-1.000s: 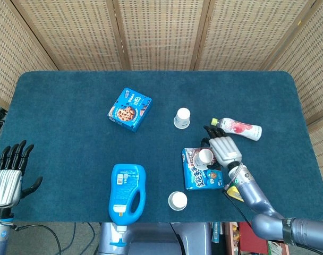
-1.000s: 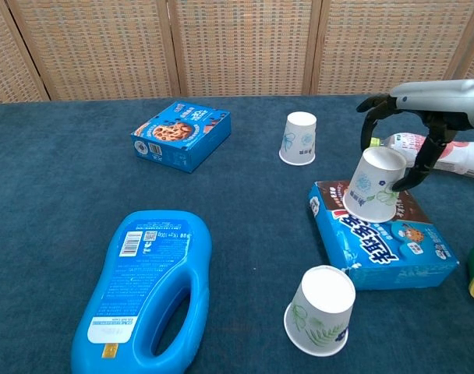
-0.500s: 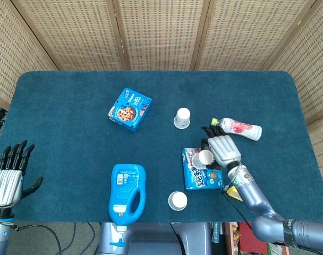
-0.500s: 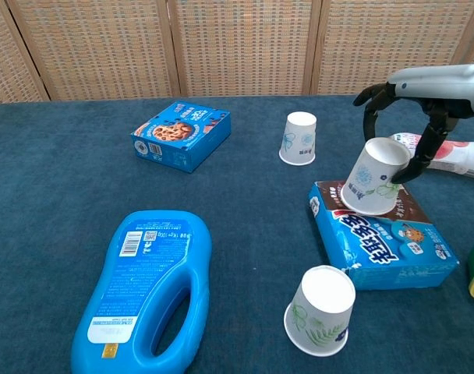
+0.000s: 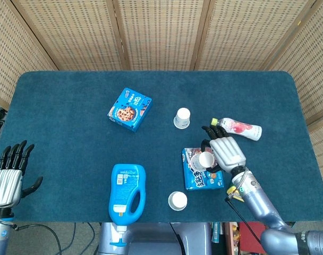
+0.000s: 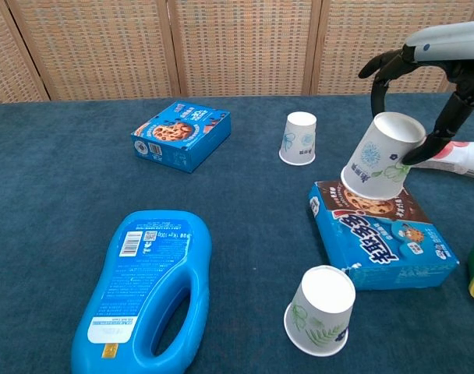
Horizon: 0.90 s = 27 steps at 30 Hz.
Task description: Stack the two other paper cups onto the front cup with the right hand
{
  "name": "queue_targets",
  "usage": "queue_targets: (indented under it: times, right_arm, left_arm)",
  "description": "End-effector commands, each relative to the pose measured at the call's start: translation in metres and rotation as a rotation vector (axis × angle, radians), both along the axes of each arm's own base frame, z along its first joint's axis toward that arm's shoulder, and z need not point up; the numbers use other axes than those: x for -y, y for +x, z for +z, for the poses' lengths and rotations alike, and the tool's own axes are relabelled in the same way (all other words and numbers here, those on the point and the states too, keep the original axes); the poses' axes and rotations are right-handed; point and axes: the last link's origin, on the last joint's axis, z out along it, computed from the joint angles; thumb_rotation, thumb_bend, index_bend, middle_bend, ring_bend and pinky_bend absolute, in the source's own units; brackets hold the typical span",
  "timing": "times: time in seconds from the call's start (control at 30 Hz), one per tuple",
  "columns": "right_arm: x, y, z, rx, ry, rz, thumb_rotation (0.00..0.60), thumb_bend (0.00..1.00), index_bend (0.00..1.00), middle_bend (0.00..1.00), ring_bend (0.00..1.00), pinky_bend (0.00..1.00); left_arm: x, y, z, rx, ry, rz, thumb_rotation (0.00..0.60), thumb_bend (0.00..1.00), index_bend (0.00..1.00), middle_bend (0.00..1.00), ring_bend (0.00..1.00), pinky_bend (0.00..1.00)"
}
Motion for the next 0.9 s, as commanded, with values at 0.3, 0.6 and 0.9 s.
queue_targets:
  times: [0.3,0.6,0.9]
  right_arm:
    - [-0.041,0.013,0.003,0.06,0.045,0.063,0.6,0.13,0.52,0.14,0.0,0.02]
    - [-0.065,0.012,-0.003,0.113,0.078,0.095,0.6,0.13,0.52,0.14,0.0,0.02]
    - [-0.077,0.014,-0.002,0.148,0.096,0.109,0.6,0.13,0.52,0.14,0.0,0.02]
  left_arm:
    - [0.001,0.001,0.001,0.003,0.001,-0.003,0.6,0.27,0.0,0.0,0.0,0.0]
    - [0.0,0.001,0.0,0.004,0.002,-0.005,0.6,0.27,0.0,0.0,0.0,0.0]
    - [0.001,0.002,0.0,0.003,0.003,-0.008,0.6,0.27,0.0,0.0,0.0,0.0]
